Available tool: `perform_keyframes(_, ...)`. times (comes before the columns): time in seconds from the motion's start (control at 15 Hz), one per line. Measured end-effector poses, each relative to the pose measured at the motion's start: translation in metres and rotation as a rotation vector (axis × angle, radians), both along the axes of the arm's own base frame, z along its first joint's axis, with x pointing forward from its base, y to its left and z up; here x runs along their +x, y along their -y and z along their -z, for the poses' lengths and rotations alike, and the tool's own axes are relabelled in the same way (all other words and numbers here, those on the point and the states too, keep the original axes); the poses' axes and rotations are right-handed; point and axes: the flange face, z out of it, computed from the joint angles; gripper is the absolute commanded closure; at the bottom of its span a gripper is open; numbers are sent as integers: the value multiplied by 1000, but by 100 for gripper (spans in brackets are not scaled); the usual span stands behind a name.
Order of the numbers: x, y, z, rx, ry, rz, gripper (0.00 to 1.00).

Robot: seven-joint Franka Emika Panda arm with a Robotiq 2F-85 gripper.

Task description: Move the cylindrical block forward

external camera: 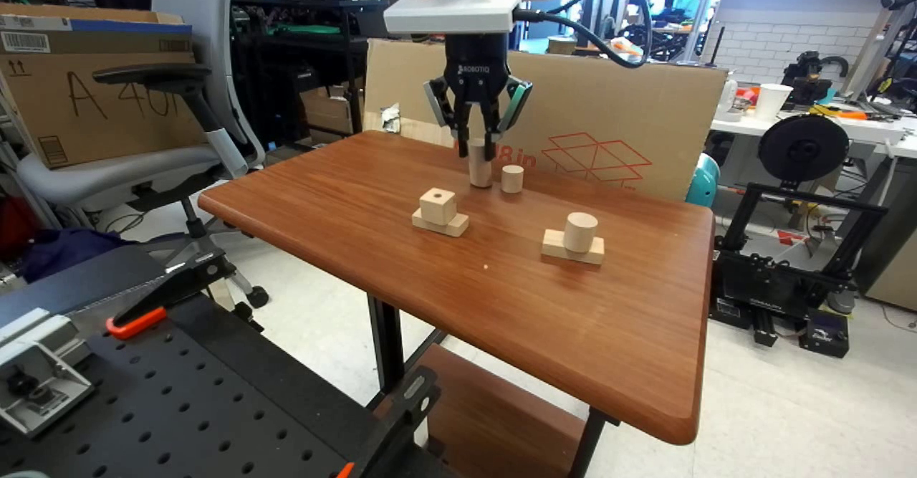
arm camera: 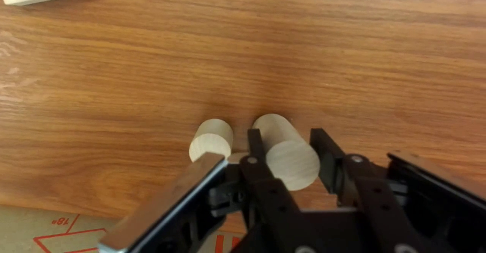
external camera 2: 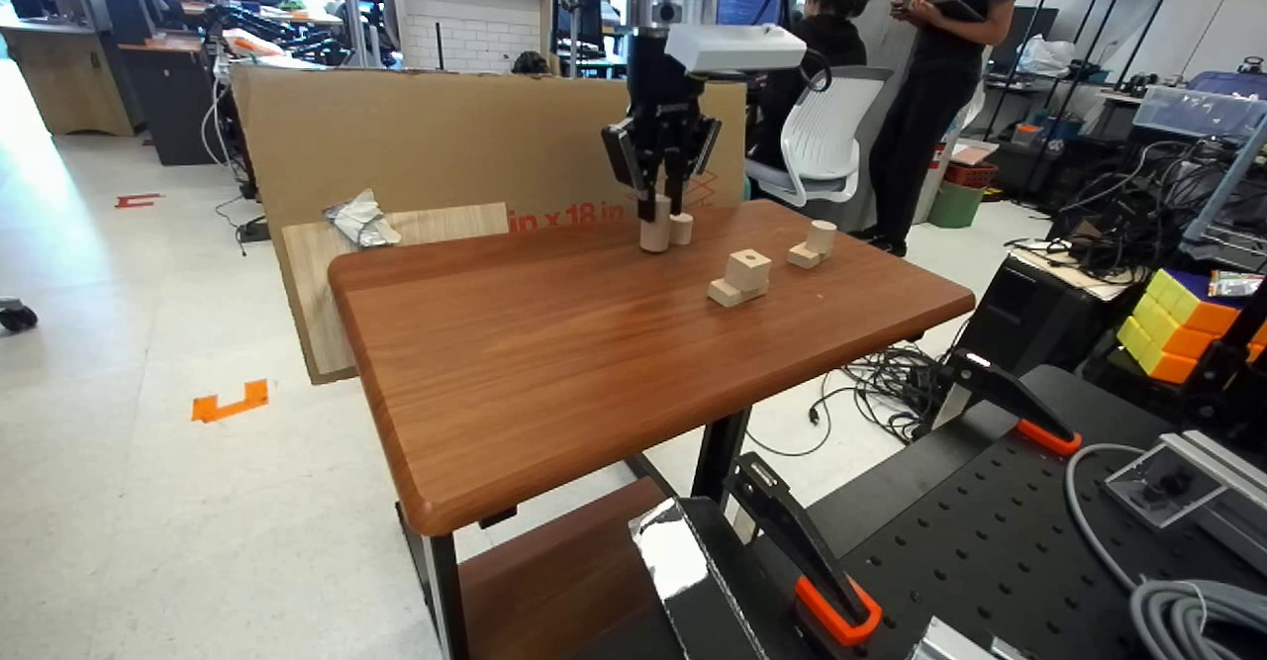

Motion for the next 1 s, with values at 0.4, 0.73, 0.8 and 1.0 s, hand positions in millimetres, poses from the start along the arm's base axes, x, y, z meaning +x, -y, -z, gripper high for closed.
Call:
perform_keyframes(0.4,-4,-65,-36,33,39,-78,89)
perform_keyframes(0.73,-32,-121,-60,15,-15,-127,89)
perform_keyframes(0.8,-38,-126,-57,9,-37,-132,89)
perform_keyframes(1.0,-56,-130,-38,-4,-93,-144,89)
